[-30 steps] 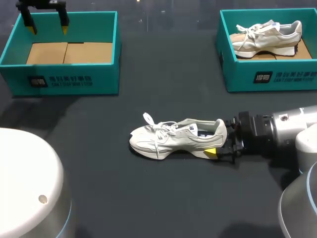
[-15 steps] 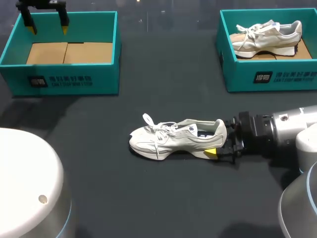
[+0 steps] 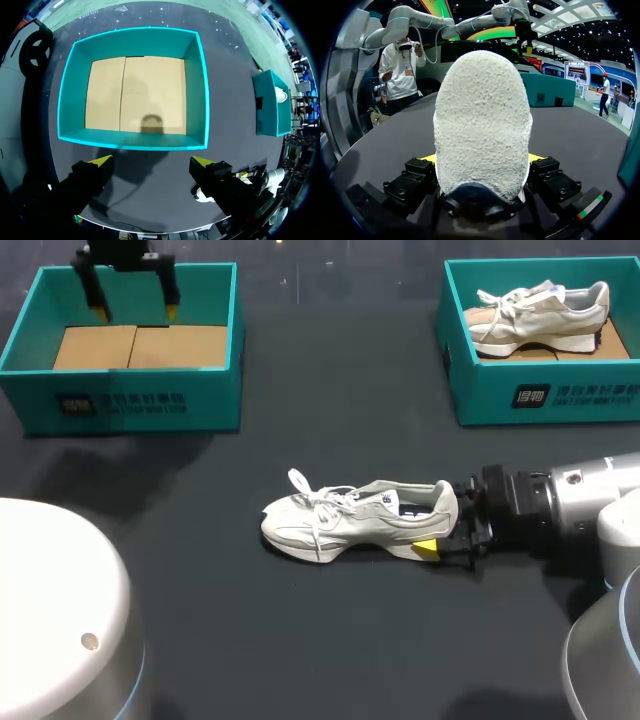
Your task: Take the shoe out of the shoebox, open the shoe tongue, remove and reinsert the insole, then place the shoe into the shoebox
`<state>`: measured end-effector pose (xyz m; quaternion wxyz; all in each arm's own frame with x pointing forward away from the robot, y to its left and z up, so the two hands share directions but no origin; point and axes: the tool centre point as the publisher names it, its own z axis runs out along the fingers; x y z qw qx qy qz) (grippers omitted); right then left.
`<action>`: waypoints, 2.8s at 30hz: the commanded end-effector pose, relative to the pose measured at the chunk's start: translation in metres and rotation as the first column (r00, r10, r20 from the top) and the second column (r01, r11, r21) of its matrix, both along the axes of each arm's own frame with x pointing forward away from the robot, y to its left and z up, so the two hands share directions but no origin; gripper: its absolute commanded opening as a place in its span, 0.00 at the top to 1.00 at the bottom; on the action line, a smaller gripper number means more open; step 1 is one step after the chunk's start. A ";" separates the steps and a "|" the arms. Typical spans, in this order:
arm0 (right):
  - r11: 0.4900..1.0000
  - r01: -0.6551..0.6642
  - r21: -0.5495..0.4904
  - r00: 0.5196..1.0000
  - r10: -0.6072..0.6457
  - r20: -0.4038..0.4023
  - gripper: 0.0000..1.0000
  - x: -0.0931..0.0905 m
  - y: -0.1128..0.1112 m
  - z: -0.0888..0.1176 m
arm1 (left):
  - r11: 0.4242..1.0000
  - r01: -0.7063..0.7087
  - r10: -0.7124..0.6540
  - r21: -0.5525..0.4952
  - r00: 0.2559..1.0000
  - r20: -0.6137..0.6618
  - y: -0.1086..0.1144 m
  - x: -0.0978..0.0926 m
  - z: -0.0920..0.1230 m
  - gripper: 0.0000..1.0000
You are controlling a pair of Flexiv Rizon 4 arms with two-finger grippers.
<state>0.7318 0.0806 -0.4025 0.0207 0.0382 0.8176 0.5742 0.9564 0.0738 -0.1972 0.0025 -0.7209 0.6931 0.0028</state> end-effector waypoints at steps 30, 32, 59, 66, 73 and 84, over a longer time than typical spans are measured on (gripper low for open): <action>1.000 0.000 -0.003 1.000 0.000 0.000 1.00 -0.001 0.001 0.000 | 0.992 0.126 -0.125 0.000 0.991 -0.044 -0.130 -0.128 -0.009 0.00; 1.000 0.000 -0.003 1.000 0.000 0.000 1.00 -0.001 0.001 0.000 | 0.985 0.171 -0.170 0.002 0.981 -0.088 -0.149 -0.145 -0.019 0.00; 1.000 0.000 -0.003 1.000 0.000 0.000 1.00 -0.001 0.001 0.000 | 0.965 0.258 -0.261 -0.038 0.952 -0.162 -0.236 -0.228 -0.034 0.00; 1.000 0.000 -0.003 1.000 0.000 0.000 1.00 -0.001 0.001 0.000 | 0.992 0.128 -0.122 0.025 0.981 -0.152 -0.285 -0.252 -0.047 0.00; 1.000 0.000 -0.003 1.000 0.000 0.000 1.00 -0.001 0.001 0.000 | 0.998 0.049 -0.044 0.045 0.993 -0.107 -0.302 -0.251 -0.046 0.00; 1.000 0.000 -0.003 1.000 0.000 0.000 1.00 -0.001 0.001 0.000 | 0.990 0.012 0.006 0.143 0.992 -0.128 -0.324 -0.250 -0.069 0.00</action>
